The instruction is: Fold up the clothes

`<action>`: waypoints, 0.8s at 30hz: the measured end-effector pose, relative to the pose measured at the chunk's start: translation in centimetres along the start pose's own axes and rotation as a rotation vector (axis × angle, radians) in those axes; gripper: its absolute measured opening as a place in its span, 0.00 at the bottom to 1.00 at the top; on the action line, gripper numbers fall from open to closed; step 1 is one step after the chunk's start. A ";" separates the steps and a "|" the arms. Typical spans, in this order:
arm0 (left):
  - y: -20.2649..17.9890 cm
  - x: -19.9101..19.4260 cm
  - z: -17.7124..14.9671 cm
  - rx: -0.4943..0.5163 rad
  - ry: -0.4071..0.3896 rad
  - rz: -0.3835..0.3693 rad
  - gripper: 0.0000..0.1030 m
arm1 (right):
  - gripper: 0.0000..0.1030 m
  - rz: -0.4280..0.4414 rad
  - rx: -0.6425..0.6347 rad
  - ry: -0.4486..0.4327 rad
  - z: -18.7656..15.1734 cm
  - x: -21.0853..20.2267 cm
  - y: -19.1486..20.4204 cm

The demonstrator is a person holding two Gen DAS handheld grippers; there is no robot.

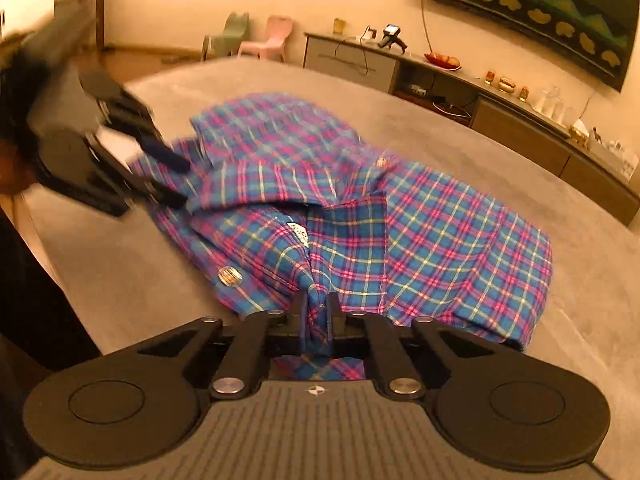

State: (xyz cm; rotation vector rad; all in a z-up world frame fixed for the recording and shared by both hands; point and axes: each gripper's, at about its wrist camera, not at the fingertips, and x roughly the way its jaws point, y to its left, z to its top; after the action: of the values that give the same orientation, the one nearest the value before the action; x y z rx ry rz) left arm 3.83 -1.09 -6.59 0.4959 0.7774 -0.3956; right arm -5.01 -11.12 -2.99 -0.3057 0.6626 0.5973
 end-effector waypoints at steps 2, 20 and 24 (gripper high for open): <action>0.2 0.1 0.1 -0.009 0.000 -0.004 0.36 | 0.07 0.036 0.000 0.011 -0.2 -0.8 1.2; -3.6 -1.3 2.0 0.192 -0.105 -0.148 0.36 | 0.32 -0.096 0.166 0.075 0.6 0.4 -10.6; -2.6 0.7 3.0 0.177 -0.059 -0.140 0.36 | 0.32 -0.133 0.168 0.149 -1.4 0.8 -10.6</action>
State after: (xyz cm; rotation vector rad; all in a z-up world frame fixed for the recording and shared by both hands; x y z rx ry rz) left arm 4.69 -4.97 -6.02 0.5944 0.7254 -0.6102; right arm 1.24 -19.82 -3.77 -0.2367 0.8244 0.3915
